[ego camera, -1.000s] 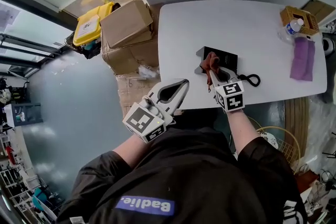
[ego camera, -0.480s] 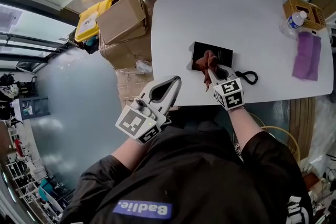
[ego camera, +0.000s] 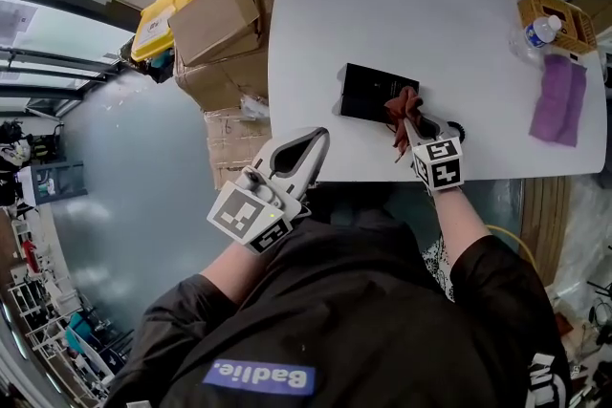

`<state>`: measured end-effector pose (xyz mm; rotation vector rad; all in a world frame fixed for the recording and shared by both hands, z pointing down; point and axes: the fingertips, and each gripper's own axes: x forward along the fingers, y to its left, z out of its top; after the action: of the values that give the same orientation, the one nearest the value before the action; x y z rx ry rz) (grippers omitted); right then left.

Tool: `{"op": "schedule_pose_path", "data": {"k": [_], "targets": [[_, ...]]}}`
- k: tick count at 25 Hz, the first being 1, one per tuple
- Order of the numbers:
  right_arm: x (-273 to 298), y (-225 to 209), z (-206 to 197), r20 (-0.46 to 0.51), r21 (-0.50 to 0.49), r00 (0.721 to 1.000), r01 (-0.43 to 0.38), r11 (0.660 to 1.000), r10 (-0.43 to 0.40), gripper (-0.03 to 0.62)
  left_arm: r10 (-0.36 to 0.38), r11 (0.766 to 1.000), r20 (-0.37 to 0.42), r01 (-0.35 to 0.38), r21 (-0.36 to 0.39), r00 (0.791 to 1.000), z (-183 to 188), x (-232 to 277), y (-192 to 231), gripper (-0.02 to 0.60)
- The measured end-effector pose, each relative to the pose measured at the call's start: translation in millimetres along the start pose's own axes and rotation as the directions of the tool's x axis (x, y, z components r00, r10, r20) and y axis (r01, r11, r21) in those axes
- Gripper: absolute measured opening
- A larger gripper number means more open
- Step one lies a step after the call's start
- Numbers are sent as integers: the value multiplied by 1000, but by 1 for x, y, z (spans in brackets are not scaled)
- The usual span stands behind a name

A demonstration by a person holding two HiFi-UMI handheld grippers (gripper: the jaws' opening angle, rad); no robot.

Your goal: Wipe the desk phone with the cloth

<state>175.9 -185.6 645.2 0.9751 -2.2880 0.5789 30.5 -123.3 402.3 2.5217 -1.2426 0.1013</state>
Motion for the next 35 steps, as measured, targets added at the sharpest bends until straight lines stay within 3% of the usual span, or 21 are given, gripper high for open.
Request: {"op": "schedule_pose_path", "data": {"k": [9, 23, 29, 35], "targets": [[-13, 6, 2, -39, 45, 993, 115, 992, -113, 69, -72, 997, 37, 73, -23, 997, 1, -23, 25, 6], [1, 140, 138, 92, -97, 989, 122, 988, -113, 69, -268, 963, 89, 270, -13, 959, 19, -86, 80, 6], [28, 152, 164, 76, -175, 996, 51, 983, -38, 69, -235, 971, 95, 237, -15, 967, 27, -80, 93, 6], [70, 124, 177, 35, -233, 998, -50, 971, 60, 69, -98, 993, 84, 103, -56, 992, 24, -54, 115, 6]]}}
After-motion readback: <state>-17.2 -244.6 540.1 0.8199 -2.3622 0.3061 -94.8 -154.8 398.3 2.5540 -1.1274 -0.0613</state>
